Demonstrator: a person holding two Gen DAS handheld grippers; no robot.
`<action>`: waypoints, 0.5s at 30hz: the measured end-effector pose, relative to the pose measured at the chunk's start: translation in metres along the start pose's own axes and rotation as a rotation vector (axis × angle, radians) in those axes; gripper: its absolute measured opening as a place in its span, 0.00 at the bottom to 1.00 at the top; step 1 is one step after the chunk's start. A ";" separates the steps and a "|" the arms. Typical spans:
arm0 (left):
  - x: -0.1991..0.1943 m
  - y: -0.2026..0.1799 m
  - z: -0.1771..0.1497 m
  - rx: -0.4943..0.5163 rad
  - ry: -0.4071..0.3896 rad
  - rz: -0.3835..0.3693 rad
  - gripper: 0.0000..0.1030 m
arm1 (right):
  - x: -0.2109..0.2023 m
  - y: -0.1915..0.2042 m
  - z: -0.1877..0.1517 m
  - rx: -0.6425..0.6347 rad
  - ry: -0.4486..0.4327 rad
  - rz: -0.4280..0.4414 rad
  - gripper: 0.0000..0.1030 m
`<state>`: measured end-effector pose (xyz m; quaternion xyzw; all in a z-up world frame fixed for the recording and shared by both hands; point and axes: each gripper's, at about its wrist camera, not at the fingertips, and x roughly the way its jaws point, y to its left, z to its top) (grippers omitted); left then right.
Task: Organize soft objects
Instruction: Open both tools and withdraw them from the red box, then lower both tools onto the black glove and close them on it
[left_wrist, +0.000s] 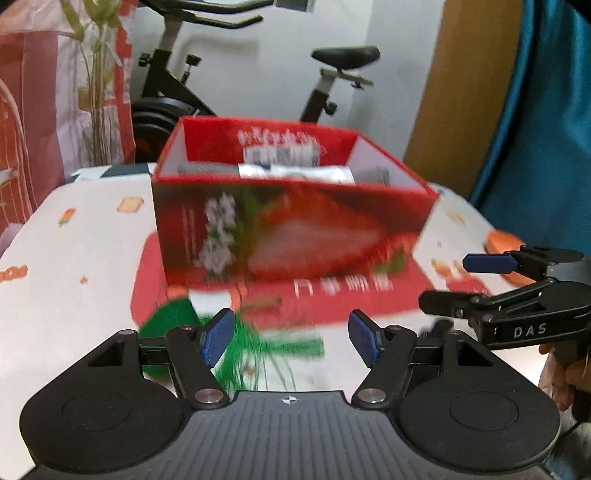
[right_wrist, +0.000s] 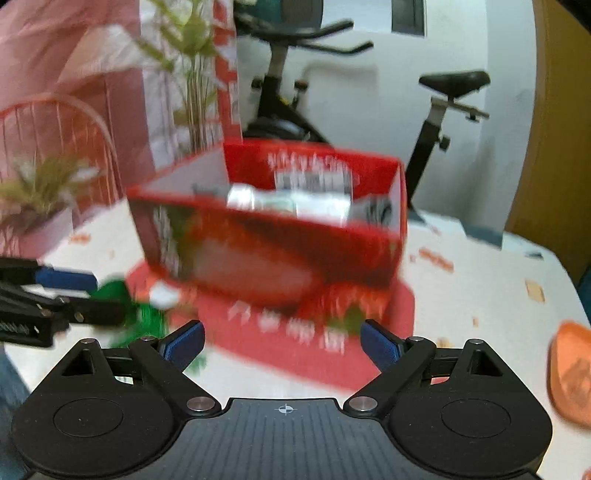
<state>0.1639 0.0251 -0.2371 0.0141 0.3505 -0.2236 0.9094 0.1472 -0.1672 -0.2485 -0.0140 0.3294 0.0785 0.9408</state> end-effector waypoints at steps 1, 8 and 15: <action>-0.002 0.000 -0.005 0.001 0.005 -0.001 0.69 | 0.000 -0.001 -0.009 0.001 0.024 0.004 0.87; -0.008 0.004 -0.023 -0.080 0.009 0.010 0.68 | -0.008 0.004 -0.054 -0.008 0.108 -0.001 0.86; -0.011 0.007 -0.030 -0.125 -0.012 0.024 0.68 | -0.005 0.009 -0.063 -0.068 0.150 0.008 0.86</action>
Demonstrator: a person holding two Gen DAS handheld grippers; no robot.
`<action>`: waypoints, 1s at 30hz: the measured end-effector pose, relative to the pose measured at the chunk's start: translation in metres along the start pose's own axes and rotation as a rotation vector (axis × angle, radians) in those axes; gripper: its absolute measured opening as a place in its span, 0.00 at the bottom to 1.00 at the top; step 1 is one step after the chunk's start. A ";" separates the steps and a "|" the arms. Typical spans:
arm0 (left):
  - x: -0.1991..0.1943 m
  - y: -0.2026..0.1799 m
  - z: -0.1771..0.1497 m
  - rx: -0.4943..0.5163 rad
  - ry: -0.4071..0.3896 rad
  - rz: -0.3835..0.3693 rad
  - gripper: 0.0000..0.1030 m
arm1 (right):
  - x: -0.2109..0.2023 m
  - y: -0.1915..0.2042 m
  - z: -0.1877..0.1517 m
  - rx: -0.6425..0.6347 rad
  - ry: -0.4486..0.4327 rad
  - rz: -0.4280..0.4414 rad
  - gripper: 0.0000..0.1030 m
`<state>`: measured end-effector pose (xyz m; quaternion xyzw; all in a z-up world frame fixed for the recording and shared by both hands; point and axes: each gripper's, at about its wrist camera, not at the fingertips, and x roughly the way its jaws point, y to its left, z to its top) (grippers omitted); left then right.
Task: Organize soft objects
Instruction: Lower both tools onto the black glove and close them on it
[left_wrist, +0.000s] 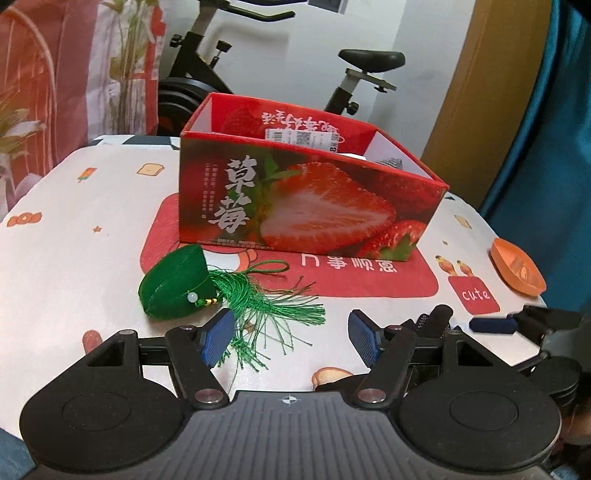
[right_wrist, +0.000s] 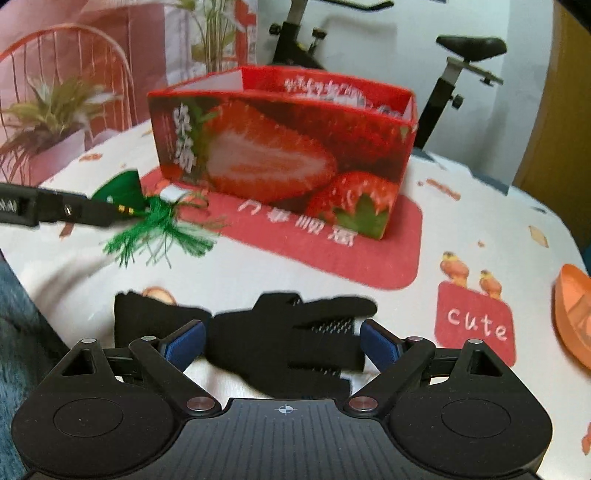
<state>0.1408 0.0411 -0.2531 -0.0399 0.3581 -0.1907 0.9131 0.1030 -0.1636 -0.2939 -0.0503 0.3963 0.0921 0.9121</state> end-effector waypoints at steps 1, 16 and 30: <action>0.000 0.001 -0.001 -0.003 -0.002 0.001 0.68 | 0.003 0.000 -0.001 0.000 0.016 0.000 0.86; 0.017 0.022 -0.009 -0.099 0.024 -0.022 0.43 | 0.049 0.021 0.019 -0.092 0.070 0.080 0.77; 0.044 0.019 -0.018 -0.079 0.121 -0.036 0.43 | 0.069 0.036 0.031 -0.058 0.003 0.070 0.78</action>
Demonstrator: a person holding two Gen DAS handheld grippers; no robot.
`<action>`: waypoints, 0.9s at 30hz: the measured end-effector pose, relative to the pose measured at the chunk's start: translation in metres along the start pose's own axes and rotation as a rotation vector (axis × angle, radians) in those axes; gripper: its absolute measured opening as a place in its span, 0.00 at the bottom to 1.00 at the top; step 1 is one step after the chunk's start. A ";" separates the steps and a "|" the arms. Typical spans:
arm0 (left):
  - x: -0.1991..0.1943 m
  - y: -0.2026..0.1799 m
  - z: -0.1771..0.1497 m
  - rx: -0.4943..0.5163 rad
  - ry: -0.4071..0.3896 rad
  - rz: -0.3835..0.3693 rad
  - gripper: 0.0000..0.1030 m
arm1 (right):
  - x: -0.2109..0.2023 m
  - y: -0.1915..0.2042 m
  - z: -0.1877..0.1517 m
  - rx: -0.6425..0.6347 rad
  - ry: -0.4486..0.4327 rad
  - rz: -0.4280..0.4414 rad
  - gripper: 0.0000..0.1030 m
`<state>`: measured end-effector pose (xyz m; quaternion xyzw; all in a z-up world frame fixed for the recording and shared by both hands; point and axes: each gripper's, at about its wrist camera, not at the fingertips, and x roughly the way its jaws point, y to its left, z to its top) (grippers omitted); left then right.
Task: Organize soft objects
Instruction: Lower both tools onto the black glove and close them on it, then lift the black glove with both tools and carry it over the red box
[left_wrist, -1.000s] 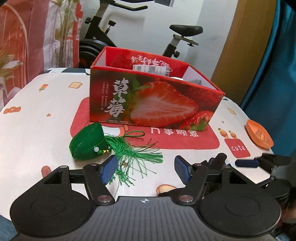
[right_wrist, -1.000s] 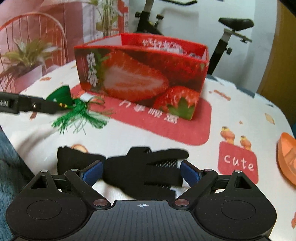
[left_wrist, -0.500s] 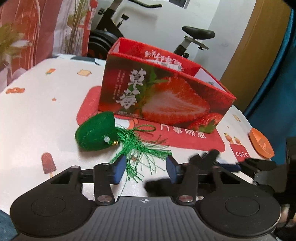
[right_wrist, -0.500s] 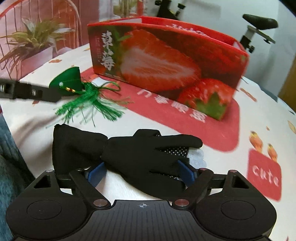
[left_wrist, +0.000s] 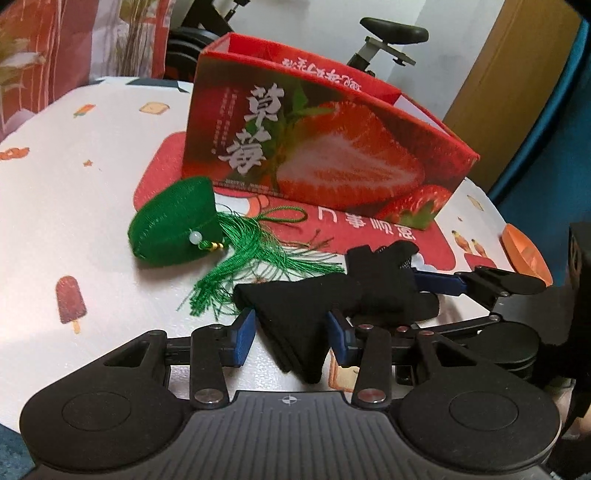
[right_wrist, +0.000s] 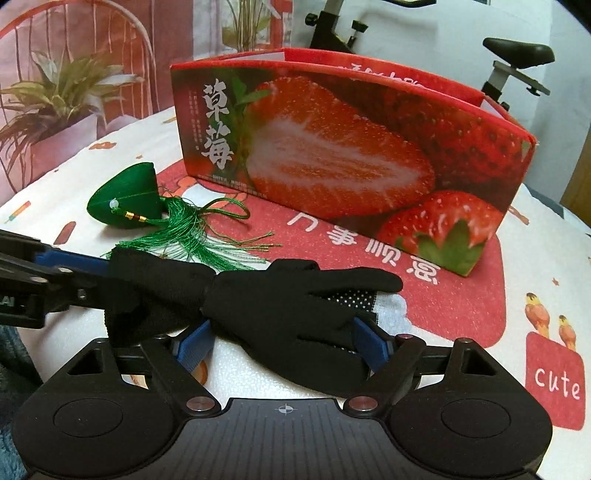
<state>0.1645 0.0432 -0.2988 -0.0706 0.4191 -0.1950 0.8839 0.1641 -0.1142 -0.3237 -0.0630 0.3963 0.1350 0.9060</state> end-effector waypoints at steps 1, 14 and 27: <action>0.002 0.000 0.000 0.003 0.007 0.002 0.43 | -0.001 0.000 -0.001 0.001 -0.003 0.001 0.78; 0.010 0.001 -0.003 0.019 -0.011 0.002 0.29 | -0.023 -0.025 -0.017 0.099 -0.094 0.032 0.71; 0.011 -0.001 -0.005 0.041 -0.021 0.010 0.29 | -0.023 -0.054 -0.004 0.251 -0.174 0.071 0.80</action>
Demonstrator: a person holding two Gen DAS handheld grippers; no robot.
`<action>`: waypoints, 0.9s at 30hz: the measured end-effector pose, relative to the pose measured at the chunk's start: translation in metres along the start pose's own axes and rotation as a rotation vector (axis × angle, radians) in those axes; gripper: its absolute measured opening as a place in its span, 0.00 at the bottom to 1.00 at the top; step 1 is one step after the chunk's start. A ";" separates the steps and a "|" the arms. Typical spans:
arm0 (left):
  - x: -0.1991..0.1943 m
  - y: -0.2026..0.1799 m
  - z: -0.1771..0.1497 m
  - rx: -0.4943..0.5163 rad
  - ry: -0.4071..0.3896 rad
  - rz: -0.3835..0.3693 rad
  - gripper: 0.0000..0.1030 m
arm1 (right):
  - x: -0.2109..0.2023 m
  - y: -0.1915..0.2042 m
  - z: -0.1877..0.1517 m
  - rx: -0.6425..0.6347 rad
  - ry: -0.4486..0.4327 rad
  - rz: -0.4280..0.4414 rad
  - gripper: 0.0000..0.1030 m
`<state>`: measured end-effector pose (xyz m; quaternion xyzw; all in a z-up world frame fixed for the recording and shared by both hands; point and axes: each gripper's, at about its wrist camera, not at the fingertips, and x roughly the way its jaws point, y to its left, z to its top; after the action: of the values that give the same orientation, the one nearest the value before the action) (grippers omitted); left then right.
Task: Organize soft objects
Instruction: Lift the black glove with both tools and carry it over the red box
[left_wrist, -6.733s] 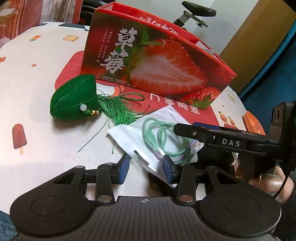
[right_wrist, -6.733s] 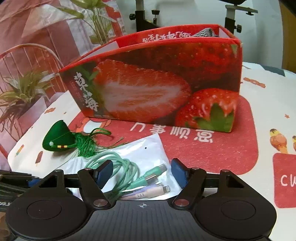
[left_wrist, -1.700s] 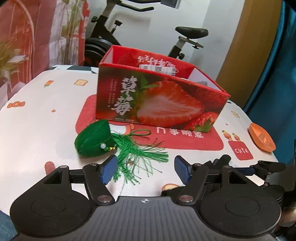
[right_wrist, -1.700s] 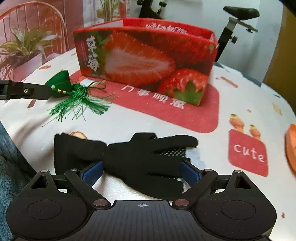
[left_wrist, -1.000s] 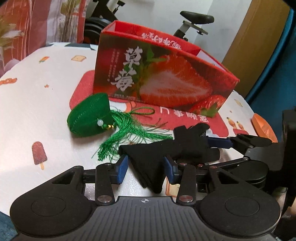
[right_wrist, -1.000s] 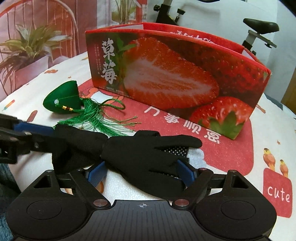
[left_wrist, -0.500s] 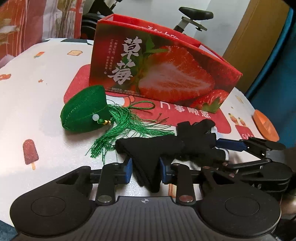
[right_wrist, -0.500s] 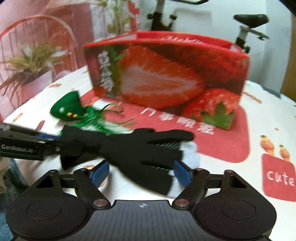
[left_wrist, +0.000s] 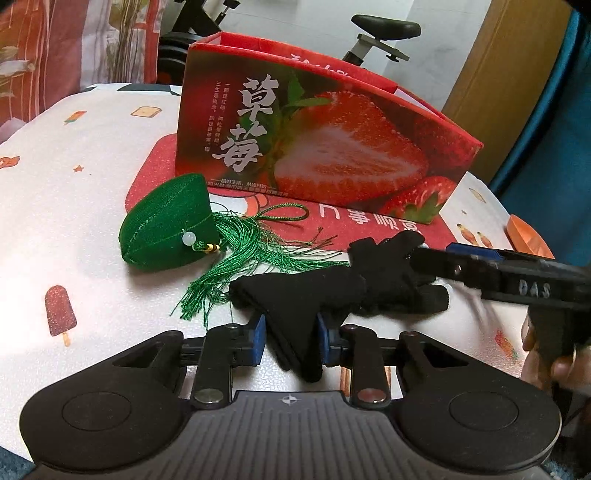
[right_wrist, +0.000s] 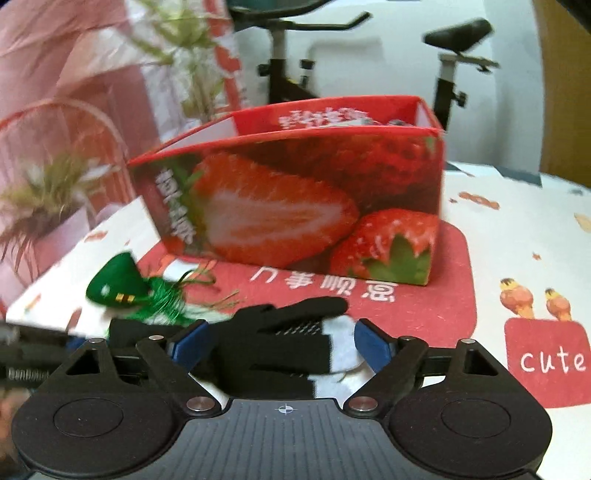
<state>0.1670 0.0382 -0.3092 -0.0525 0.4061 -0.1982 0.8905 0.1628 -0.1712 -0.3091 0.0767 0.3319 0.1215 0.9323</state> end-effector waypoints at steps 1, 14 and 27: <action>0.000 0.000 0.000 0.000 -0.001 0.001 0.29 | 0.003 -0.003 0.001 0.015 0.004 -0.006 0.80; 0.001 0.002 0.001 -0.019 -0.002 -0.006 0.28 | 0.020 0.003 -0.012 -0.029 0.050 0.018 0.58; -0.016 -0.002 0.003 -0.018 -0.039 -0.049 0.15 | -0.010 0.017 -0.012 -0.048 0.023 0.060 0.09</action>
<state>0.1591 0.0423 -0.2959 -0.0743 0.3891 -0.2152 0.8926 0.1446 -0.1573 -0.3089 0.0627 0.3369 0.1585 0.9260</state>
